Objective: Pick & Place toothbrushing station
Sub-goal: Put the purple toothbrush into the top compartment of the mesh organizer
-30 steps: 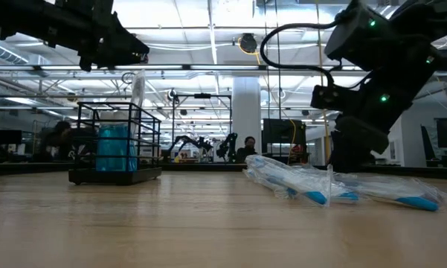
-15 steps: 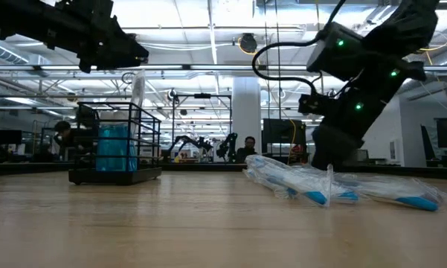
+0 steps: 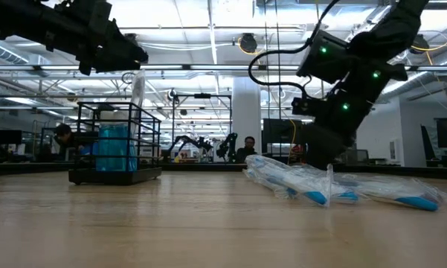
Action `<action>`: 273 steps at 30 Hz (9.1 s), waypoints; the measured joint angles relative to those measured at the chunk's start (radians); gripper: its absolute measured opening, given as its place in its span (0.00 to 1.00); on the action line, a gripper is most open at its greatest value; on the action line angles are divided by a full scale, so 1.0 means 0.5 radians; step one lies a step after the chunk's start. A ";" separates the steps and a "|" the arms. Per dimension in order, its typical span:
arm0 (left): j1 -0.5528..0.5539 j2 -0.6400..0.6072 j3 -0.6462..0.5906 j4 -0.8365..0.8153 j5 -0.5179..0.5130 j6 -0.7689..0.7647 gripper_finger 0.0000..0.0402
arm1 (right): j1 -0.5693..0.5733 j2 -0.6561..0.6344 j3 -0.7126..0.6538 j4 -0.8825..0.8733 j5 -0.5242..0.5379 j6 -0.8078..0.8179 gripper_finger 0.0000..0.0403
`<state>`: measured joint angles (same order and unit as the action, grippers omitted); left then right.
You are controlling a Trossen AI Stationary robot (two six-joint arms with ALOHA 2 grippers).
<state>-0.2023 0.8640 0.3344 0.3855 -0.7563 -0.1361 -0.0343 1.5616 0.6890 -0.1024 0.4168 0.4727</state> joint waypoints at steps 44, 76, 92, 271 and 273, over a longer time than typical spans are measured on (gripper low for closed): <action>0.001 0.000 0.000 -0.051 -0.001 -0.140 0.58 | -0.243 0.380 0.344 -0.371 -0.307 -0.054 0.10; 0.053 0.394 -0.002 0.594 0.425 -0.082 0.58 | -0.116 -0.074 0.340 1.670 -1.104 -0.813 0.02; 0.125 0.680 0.001 1.082 0.731 0.099 0.58 | -0.058 0.179 0.341 2.239 -1.102 -0.811 0.03; 0.095 0.504 0.427 -0.673 0.342 -0.368 0.67 | 0.399 -0.493 0.140 0.377 -0.153 -0.594 0.45; 0.095 0.504 0.547 -0.826 0.305 -0.301 0.67 | 0.399 -0.493 0.140 0.371 -0.154 -0.572 0.45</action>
<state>-0.1547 1.1160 0.6079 -0.0276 -0.6038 -0.2867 0.1650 1.3151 0.7589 0.0834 0.3397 0.1864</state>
